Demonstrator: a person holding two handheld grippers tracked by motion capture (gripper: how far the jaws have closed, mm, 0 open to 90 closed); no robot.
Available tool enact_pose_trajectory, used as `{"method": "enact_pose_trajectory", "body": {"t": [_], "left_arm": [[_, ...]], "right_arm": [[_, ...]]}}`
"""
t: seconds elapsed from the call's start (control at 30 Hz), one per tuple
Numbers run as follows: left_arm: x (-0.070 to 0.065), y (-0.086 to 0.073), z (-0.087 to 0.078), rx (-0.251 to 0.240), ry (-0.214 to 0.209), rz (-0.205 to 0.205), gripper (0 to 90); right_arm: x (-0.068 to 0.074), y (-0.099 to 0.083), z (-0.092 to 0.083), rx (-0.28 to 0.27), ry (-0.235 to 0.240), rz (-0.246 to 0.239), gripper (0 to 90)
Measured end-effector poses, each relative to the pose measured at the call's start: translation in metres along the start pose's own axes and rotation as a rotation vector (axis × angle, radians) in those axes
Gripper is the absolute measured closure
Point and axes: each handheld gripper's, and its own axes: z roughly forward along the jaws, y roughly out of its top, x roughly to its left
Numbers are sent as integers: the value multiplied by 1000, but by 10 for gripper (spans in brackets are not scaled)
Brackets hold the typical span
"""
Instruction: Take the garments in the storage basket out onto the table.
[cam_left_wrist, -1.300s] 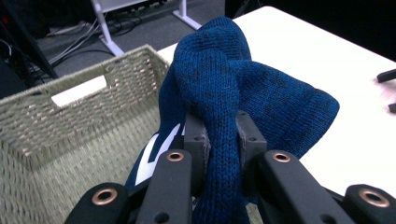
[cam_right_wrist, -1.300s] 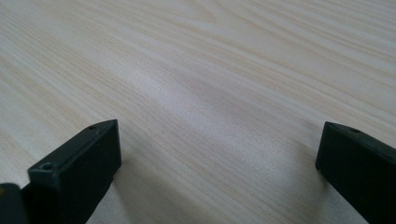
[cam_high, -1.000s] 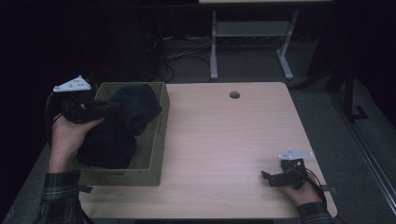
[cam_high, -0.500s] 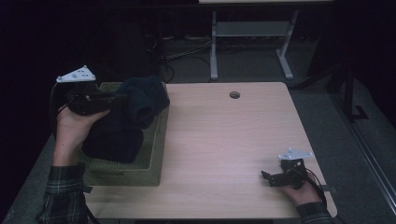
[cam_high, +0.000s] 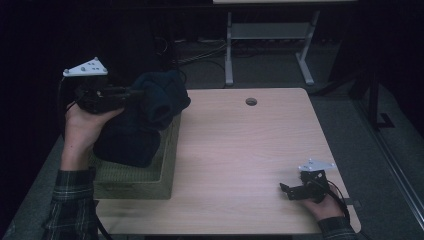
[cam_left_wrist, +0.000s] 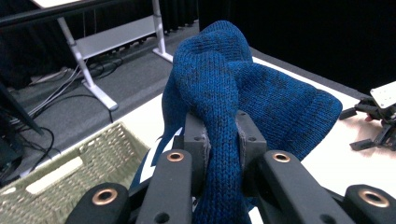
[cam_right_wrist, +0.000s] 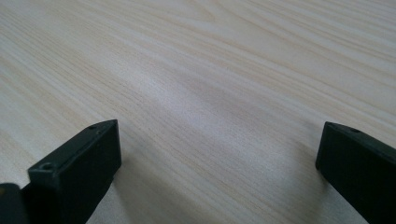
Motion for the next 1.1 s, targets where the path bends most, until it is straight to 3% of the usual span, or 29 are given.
{"method": "enact_pose_trajectory", "body": {"t": [0.53, 1.1], "left_arm": [[-19, 33, 17, -26, -38, 49, 784], [-45, 51, 54, -38, -104, 84, 785]], "right_arm": [[0, 0, 0, 0, 0, 0, 0], [0, 0, 0, 0, 0, 1, 0]]}}
